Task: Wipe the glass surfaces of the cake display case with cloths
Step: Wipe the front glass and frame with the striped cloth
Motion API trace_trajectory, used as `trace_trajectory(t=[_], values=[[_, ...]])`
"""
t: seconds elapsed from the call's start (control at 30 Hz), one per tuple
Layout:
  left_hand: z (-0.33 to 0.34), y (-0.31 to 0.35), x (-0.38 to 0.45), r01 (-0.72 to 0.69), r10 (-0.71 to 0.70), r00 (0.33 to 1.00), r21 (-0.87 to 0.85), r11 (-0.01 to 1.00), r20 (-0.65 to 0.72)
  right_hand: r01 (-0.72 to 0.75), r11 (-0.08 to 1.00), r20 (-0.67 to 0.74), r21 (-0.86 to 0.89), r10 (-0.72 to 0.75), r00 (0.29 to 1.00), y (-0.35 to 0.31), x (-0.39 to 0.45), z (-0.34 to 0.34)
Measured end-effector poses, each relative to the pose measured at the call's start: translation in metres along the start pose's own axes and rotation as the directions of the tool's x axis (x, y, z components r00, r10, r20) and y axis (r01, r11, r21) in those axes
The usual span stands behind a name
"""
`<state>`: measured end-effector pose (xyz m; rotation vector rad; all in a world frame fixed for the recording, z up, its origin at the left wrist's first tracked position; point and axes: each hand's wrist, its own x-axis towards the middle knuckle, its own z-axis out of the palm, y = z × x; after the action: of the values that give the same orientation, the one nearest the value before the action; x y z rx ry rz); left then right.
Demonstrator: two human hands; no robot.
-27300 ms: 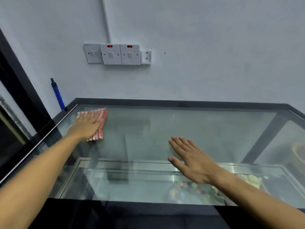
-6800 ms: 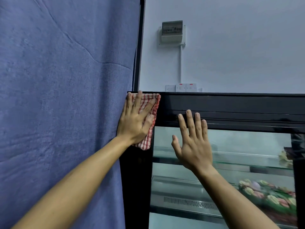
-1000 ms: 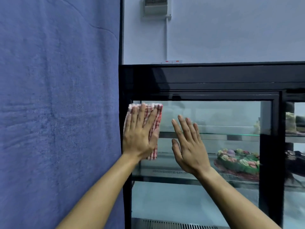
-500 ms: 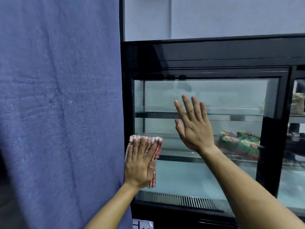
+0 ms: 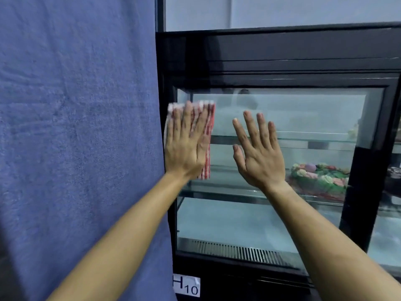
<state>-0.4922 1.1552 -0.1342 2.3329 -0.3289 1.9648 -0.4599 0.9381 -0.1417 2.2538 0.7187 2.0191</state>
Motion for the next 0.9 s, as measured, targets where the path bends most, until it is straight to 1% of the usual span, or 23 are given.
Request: trace_trajectory(t=[0.1,0.17,0.2,0.27,0.3,0.37,0.43,0.5,0.57,0.6,0.67,0.77,0.83,0.9], values=[[0.018,0.021,-0.111,-0.046,0.050,0.995,-0.059,0.997,0.081,-0.005,1.000,-0.003,-0.005,0.005,1.000,0.000,0.000,0.000],[0.028,0.034,-0.193,-0.100,0.106,0.980,-0.040,0.994,0.167,-0.011,1.000,-0.006,0.000,0.011,1.000,0.000,0.001,0.000],[0.032,0.040,-0.227,-0.107,0.110,0.972,-0.025,0.994,0.207,-0.010,1.000,-0.007,0.000,0.010,1.000,0.000,0.001,0.000],[0.034,0.044,-0.260,-0.027,0.026,0.959,0.000,1.000,0.283,-0.003,1.000,-0.003,-0.004,0.003,1.000,0.000,0.001,0.001],[0.034,0.041,-0.255,0.003,-0.002,0.956,-0.003,1.000,0.295,-0.001,1.000,-0.006,-0.003,0.001,1.000,0.000,0.001,0.000],[0.032,0.031,-0.212,0.030,-0.018,0.970,-0.043,0.999,0.241,0.003,1.000,-0.011,0.006,-0.003,1.000,0.001,0.001,0.000],[0.022,0.018,-0.129,0.069,-0.061,0.991,-0.072,0.995,0.115,0.011,1.000,-0.020,0.024,-0.011,1.000,0.000,0.001,-0.001],[0.008,0.008,-0.040,0.105,-0.104,0.995,-0.063,0.993,0.003,-0.003,0.995,-0.052,0.098,0.008,0.999,0.000,0.001,-0.004],[-0.002,0.001,0.026,0.119,-0.120,0.992,-0.020,0.993,-0.042,-0.052,0.981,-0.093,0.185,0.070,0.993,0.003,-0.003,-0.010],[-0.002,0.001,0.045,0.130,-0.130,0.990,0.000,0.991,-0.057,-0.084,0.979,-0.112,0.186,0.106,0.988,0.007,-0.005,-0.014],[0.001,0.004,0.043,0.137,-0.137,0.990,-0.001,0.991,-0.043,-0.152,0.979,-0.114,0.133,0.168,0.979,0.023,-0.014,-0.019],[0.011,0.020,-0.021,0.033,-0.033,0.999,0.009,0.999,0.008,-0.260,0.963,-0.087,0.073,0.266,0.960,0.051,-0.029,-0.021],[0.015,0.026,-0.056,0.017,-0.018,0.998,0.013,1.000,0.058,-0.261,0.964,-0.039,0.048,0.263,0.964,0.064,-0.036,-0.019],[0.016,0.017,-0.037,0.068,-0.068,0.997,-0.002,0.998,0.043,-0.238,0.971,-0.023,0.024,0.239,0.971,0.066,-0.039,-0.016]])
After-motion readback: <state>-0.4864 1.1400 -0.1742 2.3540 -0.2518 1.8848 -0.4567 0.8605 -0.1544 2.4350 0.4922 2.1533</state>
